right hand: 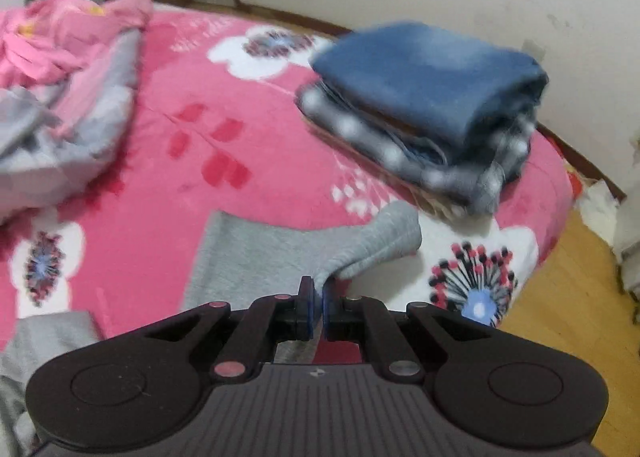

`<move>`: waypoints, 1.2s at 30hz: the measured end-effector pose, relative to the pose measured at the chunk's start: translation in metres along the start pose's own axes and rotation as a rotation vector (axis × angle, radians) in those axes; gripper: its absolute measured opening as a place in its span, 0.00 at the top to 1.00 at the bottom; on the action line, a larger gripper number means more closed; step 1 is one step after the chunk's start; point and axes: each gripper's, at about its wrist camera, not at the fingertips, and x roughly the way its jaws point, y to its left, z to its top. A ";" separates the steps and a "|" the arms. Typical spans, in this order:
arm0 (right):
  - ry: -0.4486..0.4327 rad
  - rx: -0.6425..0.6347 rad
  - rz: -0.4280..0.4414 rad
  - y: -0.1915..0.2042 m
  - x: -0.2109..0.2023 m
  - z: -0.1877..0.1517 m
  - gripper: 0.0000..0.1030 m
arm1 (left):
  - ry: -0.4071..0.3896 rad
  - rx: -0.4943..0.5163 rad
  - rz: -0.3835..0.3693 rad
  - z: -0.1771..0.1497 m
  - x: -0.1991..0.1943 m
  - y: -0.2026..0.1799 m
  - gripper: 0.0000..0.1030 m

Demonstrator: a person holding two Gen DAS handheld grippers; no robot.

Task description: Fold clothes

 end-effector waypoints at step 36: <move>0.047 -1.413 0.515 0.275 0.043 -0.252 0.39 | -0.213 -0.310 0.205 -0.009 -0.031 0.070 0.40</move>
